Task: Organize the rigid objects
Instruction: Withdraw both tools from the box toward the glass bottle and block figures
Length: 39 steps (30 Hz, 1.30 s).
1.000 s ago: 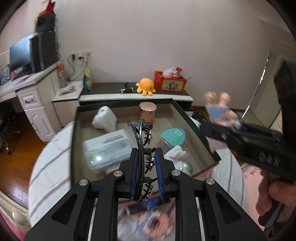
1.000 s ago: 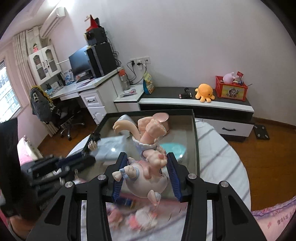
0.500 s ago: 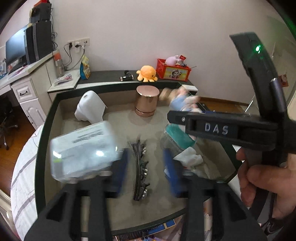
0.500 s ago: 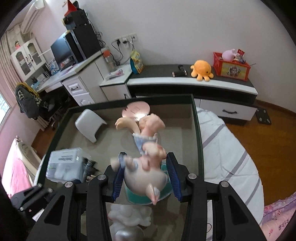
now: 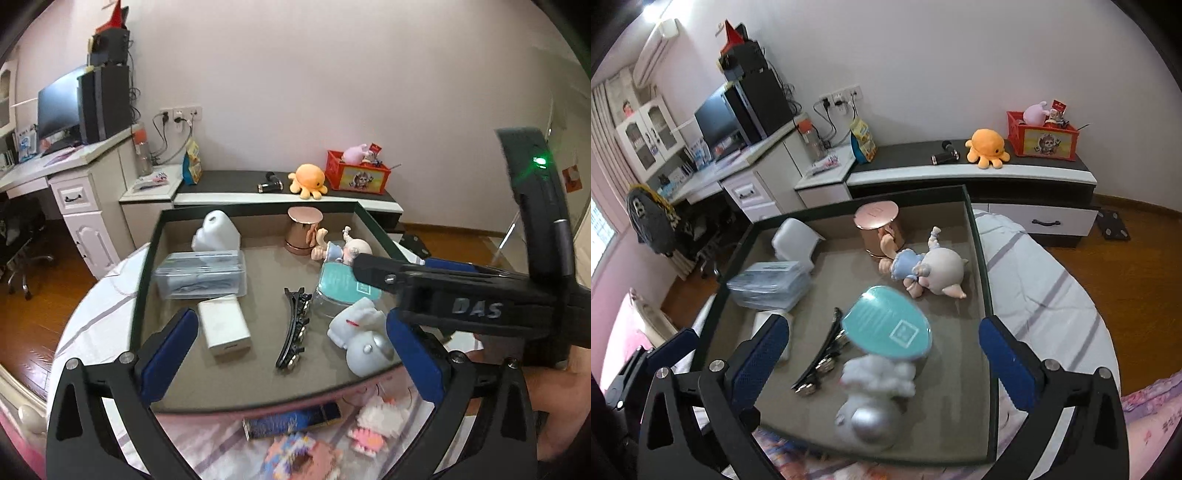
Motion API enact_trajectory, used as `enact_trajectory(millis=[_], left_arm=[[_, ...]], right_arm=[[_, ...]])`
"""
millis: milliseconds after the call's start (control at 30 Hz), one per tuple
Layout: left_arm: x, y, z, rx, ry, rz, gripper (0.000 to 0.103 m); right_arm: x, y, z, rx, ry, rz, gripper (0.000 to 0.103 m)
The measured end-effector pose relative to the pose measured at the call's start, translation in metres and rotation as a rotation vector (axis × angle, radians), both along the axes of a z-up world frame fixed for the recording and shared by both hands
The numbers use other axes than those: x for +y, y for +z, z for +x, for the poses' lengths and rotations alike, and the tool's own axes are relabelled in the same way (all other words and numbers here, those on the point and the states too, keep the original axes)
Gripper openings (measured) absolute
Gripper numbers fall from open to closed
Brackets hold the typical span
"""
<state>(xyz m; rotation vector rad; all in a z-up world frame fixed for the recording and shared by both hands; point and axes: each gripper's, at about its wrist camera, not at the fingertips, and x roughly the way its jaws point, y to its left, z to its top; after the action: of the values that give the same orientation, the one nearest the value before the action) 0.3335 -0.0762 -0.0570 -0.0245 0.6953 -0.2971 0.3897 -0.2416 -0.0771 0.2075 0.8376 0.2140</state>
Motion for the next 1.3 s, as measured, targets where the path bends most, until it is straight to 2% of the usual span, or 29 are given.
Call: enact_trajectory(millis=[433, 667, 967, 1067, 1300], left_arm=[[0.031, 0.033, -0.080, -0.054, 0.041, -0.026, 0.103], [0.043, 0.036, -0.119, -0.061, 0.067, -0.047, 0.103], [0.060, 0.025, -0.164, -0.044, 0.113, -0.098, 0.103], [0.064, 0.020, -0.175, -0.046, 0.139, -0.092, 0.103], [0.070, -0.003, -0.189, 0.005, 0.148, -0.070, 0.103]], right_arm=[[0.001, 0.053, -0.113, -0.134, -0.043, 0.019, 0.103], [0.000, 0.062, -0.172, -0.183, -0.053, 0.019, 0.103], [0.005, 0.055, -0.231, -0.236, -0.093, 0.005, 0.103], [0.008, 0.046, -0.249, -0.248, -0.107, -0.007, 0.103], [0.009, 0.015, -0.261, -0.177, -0.090, -0.010, 0.103]])
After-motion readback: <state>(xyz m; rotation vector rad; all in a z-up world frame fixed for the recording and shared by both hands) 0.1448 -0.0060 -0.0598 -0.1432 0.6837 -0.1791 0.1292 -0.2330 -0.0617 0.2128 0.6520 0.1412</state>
